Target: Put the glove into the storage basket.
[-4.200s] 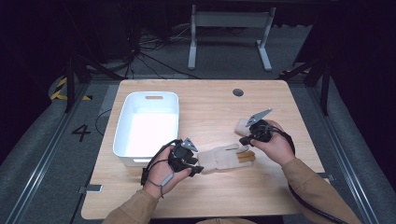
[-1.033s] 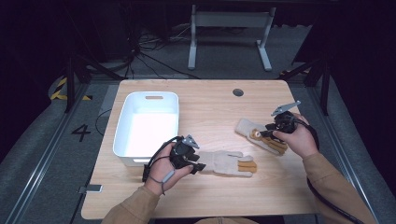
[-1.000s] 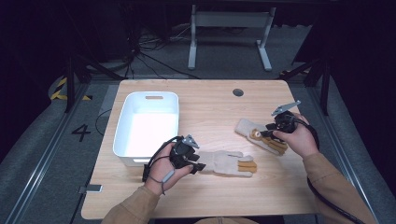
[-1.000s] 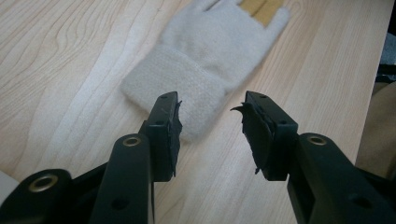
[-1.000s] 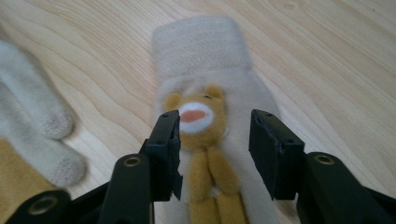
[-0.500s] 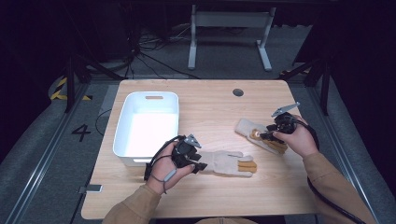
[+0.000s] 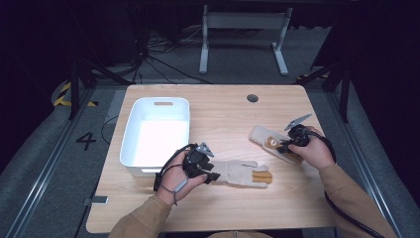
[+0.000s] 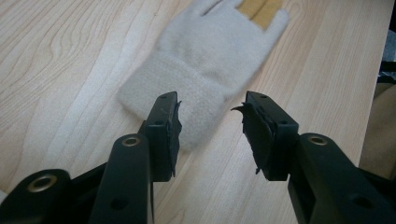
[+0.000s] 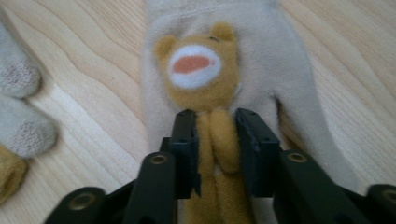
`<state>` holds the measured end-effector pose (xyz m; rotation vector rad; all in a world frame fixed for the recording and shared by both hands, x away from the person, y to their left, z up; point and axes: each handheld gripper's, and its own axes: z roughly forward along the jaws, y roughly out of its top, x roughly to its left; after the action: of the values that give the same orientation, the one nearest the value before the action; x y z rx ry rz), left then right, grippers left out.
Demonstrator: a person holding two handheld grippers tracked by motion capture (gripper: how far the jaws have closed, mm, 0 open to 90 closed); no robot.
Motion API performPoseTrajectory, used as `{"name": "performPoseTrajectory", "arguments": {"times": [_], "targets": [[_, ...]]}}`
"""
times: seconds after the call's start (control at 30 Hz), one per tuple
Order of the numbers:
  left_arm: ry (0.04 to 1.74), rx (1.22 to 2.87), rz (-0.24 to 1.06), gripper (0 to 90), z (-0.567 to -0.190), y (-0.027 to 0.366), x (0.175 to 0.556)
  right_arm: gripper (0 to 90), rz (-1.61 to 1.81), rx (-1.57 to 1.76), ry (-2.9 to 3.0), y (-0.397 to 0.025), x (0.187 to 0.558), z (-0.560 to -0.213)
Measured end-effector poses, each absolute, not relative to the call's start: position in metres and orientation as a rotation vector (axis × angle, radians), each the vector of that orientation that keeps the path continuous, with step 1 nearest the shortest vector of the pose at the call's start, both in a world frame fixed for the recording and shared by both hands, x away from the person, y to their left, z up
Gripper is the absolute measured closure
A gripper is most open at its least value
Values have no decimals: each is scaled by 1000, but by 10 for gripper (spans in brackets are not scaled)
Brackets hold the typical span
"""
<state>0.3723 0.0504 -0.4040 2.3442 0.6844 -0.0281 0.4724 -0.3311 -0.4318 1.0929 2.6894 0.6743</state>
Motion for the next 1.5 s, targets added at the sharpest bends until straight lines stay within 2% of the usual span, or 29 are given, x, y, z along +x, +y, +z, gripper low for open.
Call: {"name": "performPoseTrajectory", "arguments": {"times": [0.13, 0.3, 1.1, 1.5], "targets": [[682, 2342, -25, 568, -403, 51, 372, 785, 643, 1074, 2703, -328, 472, -430], [686, 2338, -23, 569, -403, 52, 372, 812, 634, 1051, 2690, -327, 470, -427], [679, 2337, -24, 569, -402, 51, 373, 818, 860, 824, 2576, -311, 432, -350], [683, 2327, -16, 570, -400, 53, 372, 818, 948, 664, 2626, -280, 408, -340]]}}
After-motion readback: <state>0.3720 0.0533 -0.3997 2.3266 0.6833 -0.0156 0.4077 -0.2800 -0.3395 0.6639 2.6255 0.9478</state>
